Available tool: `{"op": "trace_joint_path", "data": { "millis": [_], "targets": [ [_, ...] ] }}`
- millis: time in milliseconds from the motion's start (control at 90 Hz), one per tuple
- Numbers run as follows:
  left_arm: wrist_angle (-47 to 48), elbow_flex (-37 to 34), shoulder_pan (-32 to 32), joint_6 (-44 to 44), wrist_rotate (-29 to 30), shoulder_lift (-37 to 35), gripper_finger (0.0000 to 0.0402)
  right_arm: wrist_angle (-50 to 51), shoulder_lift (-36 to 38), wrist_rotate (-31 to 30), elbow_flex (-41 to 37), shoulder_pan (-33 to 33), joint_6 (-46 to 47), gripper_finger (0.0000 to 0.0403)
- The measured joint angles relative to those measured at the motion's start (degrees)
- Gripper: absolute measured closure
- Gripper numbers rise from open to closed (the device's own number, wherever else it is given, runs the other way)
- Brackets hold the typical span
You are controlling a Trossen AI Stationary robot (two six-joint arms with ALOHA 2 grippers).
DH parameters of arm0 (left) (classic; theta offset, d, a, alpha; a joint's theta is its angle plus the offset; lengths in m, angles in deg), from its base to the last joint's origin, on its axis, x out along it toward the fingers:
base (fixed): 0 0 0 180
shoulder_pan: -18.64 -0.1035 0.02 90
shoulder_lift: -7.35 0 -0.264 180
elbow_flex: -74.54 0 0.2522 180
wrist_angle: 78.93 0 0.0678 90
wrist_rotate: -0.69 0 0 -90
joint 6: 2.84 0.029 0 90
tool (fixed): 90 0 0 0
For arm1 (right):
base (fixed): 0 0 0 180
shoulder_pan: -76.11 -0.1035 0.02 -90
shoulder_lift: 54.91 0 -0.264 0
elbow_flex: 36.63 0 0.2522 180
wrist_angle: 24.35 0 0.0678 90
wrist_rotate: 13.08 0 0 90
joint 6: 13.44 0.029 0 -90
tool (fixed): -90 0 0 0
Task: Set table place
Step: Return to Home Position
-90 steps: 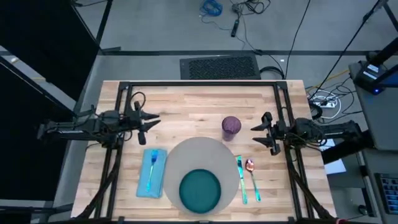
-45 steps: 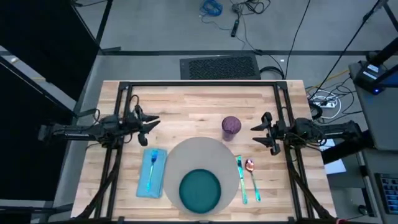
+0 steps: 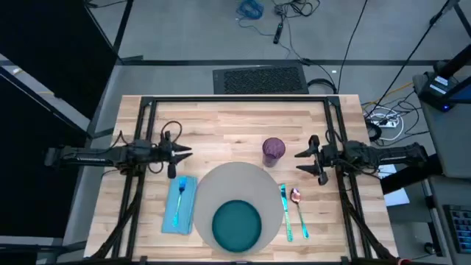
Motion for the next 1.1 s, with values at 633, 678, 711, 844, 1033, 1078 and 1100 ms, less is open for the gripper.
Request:
{"op": "trace_joint_path", "data": {
  "millis": [633,678,711,844,1033,1078,1100],
  "targets": [
    [1.5,-0.02,-0.04,0.11,4.51,-0.01,0.0316,2.1,0.02,0.0,0.0,0.0,-1.02,0.0216],
    [1.5,-0.02,-0.04,0.1,4.51,-0.02,0.0316,2.11,0.02,0.0,0.0,0.0,-1.02,0.0216],
    [1.5,-0.02,-0.04,0.09,4.51,-0.01,0.0316,2.1,0.02,0.0,0.0,0.0,-1.02,0.0216],
    [1.5,-0.02,-0.04,0.09,4.51,-0.02,0.0316,2.1,0.02,0.0,0.0,0.0,-1.02,0.0216],
    [1.51,-0.02,-0.04,0.07,4.51,-0.02,0.0316,2.1,0.02,0.02,0.0,0.0,-1.02,0.0216],
    [1.52,-0.02,-0.04,0.07,4.51,0.0,0.0316,2.09,0.02,0.01,0.0,0.0,-1.02,0.0216],
    [1.51,-0.02,-0.04,0.07,4.49,-0.02,0.0316,2.1,0.02,0.02,0.0,0.0,-1.02,0.0216]
  ]
}}
